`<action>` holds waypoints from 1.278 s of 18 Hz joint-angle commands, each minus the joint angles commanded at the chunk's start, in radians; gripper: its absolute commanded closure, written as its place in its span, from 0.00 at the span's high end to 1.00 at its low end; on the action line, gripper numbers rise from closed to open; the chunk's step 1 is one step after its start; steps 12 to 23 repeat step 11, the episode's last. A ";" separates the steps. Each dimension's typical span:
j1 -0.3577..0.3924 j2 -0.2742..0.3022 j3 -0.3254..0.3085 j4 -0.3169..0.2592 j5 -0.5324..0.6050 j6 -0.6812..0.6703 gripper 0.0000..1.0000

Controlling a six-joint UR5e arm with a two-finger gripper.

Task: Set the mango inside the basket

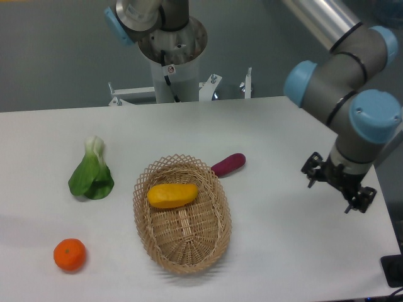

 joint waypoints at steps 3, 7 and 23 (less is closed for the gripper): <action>0.002 -0.012 0.021 -0.003 0.005 0.008 1.00; 0.002 -0.011 0.014 -0.002 0.008 0.009 1.00; 0.000 -0.011 0.012 0.002 0.009 0.008 1.00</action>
